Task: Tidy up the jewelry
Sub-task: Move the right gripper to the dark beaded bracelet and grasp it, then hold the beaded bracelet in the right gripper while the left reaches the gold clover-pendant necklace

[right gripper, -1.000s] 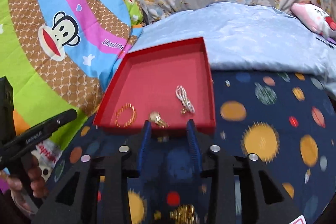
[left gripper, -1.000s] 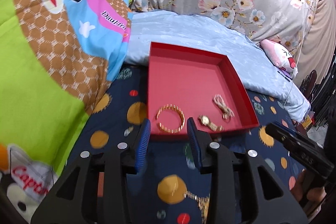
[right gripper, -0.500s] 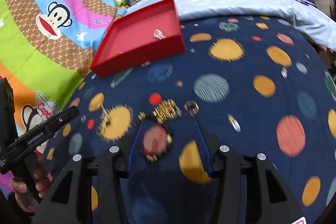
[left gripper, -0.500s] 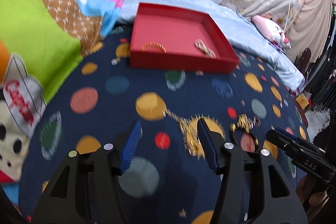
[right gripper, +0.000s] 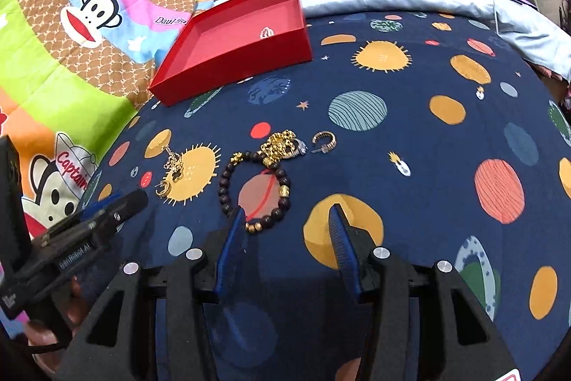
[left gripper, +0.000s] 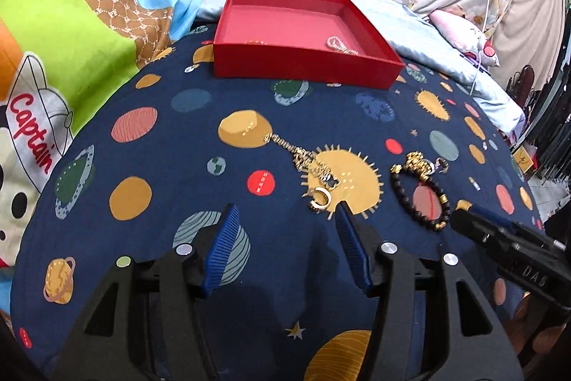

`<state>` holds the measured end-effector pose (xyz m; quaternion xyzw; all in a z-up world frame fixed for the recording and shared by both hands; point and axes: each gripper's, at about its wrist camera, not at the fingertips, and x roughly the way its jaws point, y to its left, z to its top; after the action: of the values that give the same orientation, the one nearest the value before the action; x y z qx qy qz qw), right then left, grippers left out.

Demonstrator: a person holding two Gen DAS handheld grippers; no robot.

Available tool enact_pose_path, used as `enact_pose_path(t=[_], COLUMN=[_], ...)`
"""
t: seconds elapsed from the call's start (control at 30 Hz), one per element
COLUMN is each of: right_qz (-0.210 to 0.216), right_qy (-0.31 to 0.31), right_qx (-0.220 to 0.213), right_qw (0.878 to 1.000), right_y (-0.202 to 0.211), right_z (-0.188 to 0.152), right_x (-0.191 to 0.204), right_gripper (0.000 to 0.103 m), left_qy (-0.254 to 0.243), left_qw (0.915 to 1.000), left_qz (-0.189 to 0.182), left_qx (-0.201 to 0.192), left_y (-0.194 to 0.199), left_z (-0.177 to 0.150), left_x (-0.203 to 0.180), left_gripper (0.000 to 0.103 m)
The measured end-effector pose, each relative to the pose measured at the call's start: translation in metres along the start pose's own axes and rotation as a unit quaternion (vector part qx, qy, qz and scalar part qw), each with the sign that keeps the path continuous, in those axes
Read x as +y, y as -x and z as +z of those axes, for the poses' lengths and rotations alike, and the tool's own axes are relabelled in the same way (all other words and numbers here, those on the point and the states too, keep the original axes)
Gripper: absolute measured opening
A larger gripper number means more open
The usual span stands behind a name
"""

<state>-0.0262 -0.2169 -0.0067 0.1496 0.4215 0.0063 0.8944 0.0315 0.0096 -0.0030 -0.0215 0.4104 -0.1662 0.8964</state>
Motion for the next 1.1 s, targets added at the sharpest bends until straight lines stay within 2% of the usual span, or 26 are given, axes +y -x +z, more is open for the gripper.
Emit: enact_pose_path(t=[0.13, 0.3, 0.4, 0.47, 0.5, 0.87, 1.0, 1.1], right_qz=[-0.006, -0.024, -0.043, -0.047, -0.043, -0.013, -0.01, -0.008], right_qy=[0.002, 0.016, 0.034, 0.036, 0.032, 0.008, 0.006, 0.005], right_qx=[0.002, 0.006, 0.007, 0.008, 0.009, 0.002, 0.004, 0.004], right_qw=[1.0, 1.0, 0.998, 0.998, 0.999, 1.0, 1.0, 1.0], right_y=[-0.008, -0.02, -0.025, -0.026, -0.025, -0.014, -0.016, -0.016], right_z=[0.008, 0.016, 0.018, 0.018, 0.018, 0.009, 0.01, 0.01], right_x=[0.002, 0.009, 0.015, 0.015, 0.013, 0.003, 0.003, 0.002], right_gripper=[0.048, 0.041, 0.03, 0.01, 0.008, 0.008, 0.008, 0.008], left_qy=[0.009, 0.023, 0.025, 0.024, 0.023, -0.014, -0.021, -0.027], left_qw=[0.9999, 0.9995, 0.9993, 0.9993, 0.9993, 0.9993, 0.9994, 0.9994], left_qz=[-0.008, -0.022, -0.027, -0.029, -0.029, -0.024, -0.016, -0.006], left_qx=[-0.004, 0.006, 0.006, 0.006, 0.007, 0.024, 0.024, 0.021], left_y=[0.001, -0.003, -0.004, -0.004, -0.004, -0.013, -0.02, -0.023], left_z=[0.0, -0.001, -0.001, -0.001, -0.001, 0.006, 0.011, 0.012], left_x=[0.004, 0.009, 0.01, 0.009, 0.009, -0.013, -0.02, -0.023], left_gripper=[0.054, 0.054, 0.057, 0.058, 0.058, 0.058, 0.051, 0.042])
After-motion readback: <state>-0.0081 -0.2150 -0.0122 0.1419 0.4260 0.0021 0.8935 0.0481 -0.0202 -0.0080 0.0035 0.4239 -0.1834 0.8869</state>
